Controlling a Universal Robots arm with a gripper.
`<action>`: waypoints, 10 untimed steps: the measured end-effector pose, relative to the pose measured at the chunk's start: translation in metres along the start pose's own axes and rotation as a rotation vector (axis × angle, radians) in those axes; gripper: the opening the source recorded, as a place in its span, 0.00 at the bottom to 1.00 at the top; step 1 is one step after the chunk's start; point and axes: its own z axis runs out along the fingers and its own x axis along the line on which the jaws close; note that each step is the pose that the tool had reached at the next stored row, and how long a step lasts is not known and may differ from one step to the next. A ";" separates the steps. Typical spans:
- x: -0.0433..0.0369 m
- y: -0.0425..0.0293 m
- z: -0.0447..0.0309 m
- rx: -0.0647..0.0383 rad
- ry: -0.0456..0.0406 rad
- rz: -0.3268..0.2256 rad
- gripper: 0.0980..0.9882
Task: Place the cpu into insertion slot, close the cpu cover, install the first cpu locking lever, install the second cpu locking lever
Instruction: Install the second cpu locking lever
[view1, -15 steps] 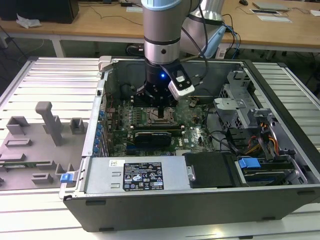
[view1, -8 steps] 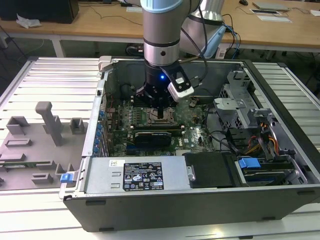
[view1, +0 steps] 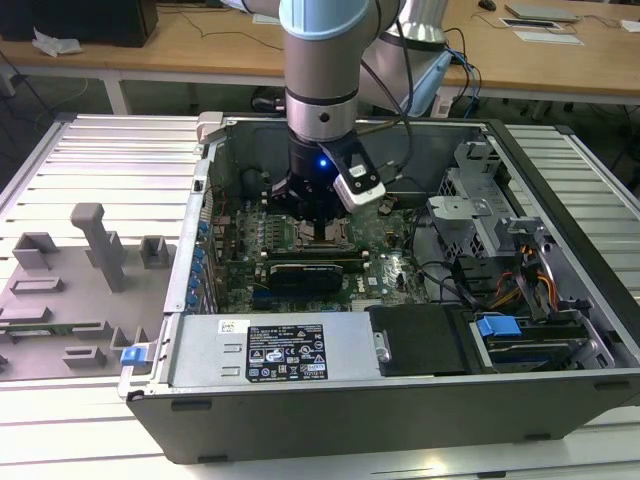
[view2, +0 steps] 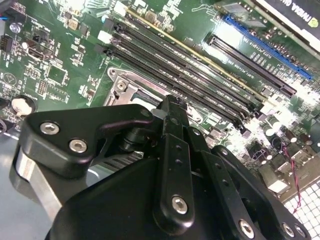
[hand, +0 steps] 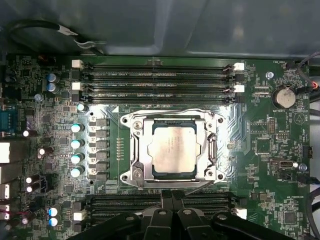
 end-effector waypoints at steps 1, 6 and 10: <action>0.0013 -0.0008 0.0003 -0.011 0.0000 0.001 0.01; 0.0072 -0.0055 0.0024 -0.056 0.0001 0.003 0.01; 0.0092 -0.0127 0.0042 -0.086 0.0002 0.005 0.01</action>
